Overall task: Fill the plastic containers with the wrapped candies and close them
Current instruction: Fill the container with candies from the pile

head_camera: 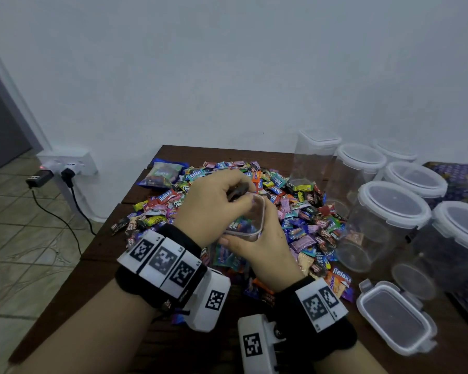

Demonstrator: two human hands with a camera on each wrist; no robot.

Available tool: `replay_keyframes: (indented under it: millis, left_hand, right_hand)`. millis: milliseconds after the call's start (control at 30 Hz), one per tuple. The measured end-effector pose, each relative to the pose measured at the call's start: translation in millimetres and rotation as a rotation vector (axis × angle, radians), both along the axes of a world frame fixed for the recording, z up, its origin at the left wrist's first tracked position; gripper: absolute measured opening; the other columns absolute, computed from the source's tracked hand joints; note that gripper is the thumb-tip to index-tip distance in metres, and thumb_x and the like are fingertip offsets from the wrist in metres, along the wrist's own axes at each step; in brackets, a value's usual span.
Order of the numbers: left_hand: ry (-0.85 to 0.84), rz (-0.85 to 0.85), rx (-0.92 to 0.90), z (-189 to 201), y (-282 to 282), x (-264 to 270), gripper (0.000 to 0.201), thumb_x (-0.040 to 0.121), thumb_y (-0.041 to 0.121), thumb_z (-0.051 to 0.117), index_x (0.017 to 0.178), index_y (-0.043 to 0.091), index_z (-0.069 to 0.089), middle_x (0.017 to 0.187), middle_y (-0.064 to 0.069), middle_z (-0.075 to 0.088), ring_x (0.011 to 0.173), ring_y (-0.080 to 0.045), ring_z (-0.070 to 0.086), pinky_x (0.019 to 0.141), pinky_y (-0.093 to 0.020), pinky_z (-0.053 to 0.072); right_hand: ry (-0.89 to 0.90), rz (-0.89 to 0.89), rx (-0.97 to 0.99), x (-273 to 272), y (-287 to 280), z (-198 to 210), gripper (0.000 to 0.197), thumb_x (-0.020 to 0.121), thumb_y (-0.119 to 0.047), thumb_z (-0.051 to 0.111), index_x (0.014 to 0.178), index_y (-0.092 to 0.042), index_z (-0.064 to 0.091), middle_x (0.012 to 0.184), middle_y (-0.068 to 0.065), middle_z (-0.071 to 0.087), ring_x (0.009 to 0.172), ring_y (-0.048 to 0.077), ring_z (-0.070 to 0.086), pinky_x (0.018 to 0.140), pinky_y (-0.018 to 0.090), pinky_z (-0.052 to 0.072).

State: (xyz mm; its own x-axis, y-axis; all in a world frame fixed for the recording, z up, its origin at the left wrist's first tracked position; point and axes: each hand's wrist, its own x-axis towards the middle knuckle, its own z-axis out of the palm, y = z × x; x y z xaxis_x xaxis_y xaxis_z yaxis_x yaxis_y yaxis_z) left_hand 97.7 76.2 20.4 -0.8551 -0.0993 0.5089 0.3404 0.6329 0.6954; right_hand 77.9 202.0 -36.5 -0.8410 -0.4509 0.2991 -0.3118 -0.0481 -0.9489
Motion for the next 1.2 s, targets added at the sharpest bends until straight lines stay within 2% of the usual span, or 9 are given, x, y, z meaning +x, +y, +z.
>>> replay_keyframes:
  millis: [100,200,300,433,600,733,900,1033,1200]
  left_hand:
    - [0.007,0.000,0.011,-2.3,-0.6,-0.4,0.010,0.076,0.025,0.057,0.080,0.031,0.063,0.084,0.015,0.064,0.081,-0.004,0.059,0.076,-0.032,0.051]
    - [0.003,-0.001,0.033,-4.6,-0.3,-0.1,0.010,0.078,0.025,0.057,0.080,0.032,0.064,0.082,0.013,0.066,0.078,-0.005,0.061,0.075,-0.036,0.052]
    - [0.012,-0.020,0.068,-5.4,0.9,1.6,0.015,0.079,0.024,0.058,0.080,0.039,0.061,0.084,0.014,0.067,0.083,-0.004,0.063,0.079,-0.034,0.053]
    - [0.053,-0.026,0.131,-5.3,1.5,4.5,0.018,0.081,0.021,0.059,0.082,0.039,0.062,0.086,0.015,0.067,0.083,-0.006,0.063,0.077,-0.030,0.052]
    - [0.079,0.004,0.291,-6.4,-7.7,6.3,0.016,0.082,0.020,0.057,0.084,0.034,0.065,0.085,0.010,0.068,0.081,-0.002,0.063,0.075,-0.018,0.050]
    - [0.066,0.120,0.380,-9.7,-34.5,4.5,0.015,0.088,0.014,0.060,0.086,0.029,0.065,0.088,0.009,0.066,0.079,0.001,0.059,0.074,-0.016,0.046]
    - [-0.054,0.258,0.386,-21.0,-65.6,7.9,0.017,0.089,0.015,0.061,0.085,0.032,0.063,0.096,0.006,0.065,0.086,-0.004,0.059,0.084,-0.031,0.047]
    - [-0.317,0.327,0.232,-32.9,-75.0,11.9,0.010,0.087,0.025,0.064,0.094,0.031,0.062,0.109,0.004,0.063,0.098,-0.015,0.059,0.094,-0.040,0.047]
    - [-0.767,0.198,-0.215,-38.9,-76.0,21.8,0.069,0.076,0.047,0.072,0.136,0.029,0.042,0.144,0.001,0.040,0.127,-0.019,0.043,0.101,-0.039,0.039]
  right_hand:
    - [0.013,-0.013,-0.002,-0.4,-0.5,0.1,0.069,0.068,-0.003,0.082,0.117,-0.030,0.043,0.103,-0.032,0.057,0.098,-0.011,0.057,0.077,0.009,0.046]
    - [0.009,-0.009,-0.023,-1.1,-0.2,-0.6,0.069,0.067,0.001,0.081,0.118,-0.027,0.044,0.107,-0.020,0.057,0.097,-0.011,0.058,0.076,0.009,0.046]
    - [0.002,-0.001,-0.019,-0.4,-0.4,0.4,0.069,0.068,0.000,0.081,0.119,-0.026,0.043,0.107,-0.027,0.057,0.100,-0.011,0.057,0.079,0.011,0.047]
    - [-0.015,-0.005,-0.019,1.2,0.2,2.6,0.073,0.067,-0.002,0.082,0.125,-0.021,0.041,0.112,-0.022,0.054,0.100,-0.015,0.055,0.078,0.007,0.044]
    - [-0.022,-0.005,0.019,4.9,4.3,5.8,0.065,0.071,-0.003,0.079,0.109,-0.036,0.039,0.106,-0.025,0.050,0.093,-0.023,0.052,0.073,0.002,0.042]
    - [-0.055,0.008,0.184,5.7,11.6,-0.8,0.064,0.074,-0.021,0.079,0.112,-0.049,0.036,0.115,-0.027,0.047,0.104,-0.014,0.052,0.087,0.013,0.045]
    - [0.015,0.042,0.639,-4.2,31.4,-3.3,0.081,0.077,-0.034,0.075,0.141,-0.032,0.027,0.141,-0.009,0.033,0.132,0.012,0.030,0.110,0.038,0.031]
    - [0.079,0.021,0.850,-14.9,41.6,1.6,0.086,0.080,-0.032,0.071,0.148,-0.025,0.019,0.151,-0.005,0.017,0.139,0.017,0.016,0.110,0.034,0.025]
    - [0.110,-0.051,1.129,-22.5,54.6,12.9,0.096,0.078,-0.039,0.071,0.150,-0.029,0.009,0.157,0.002,0.003,0.144,0.024,0.004,0.112,0.046,0.028]
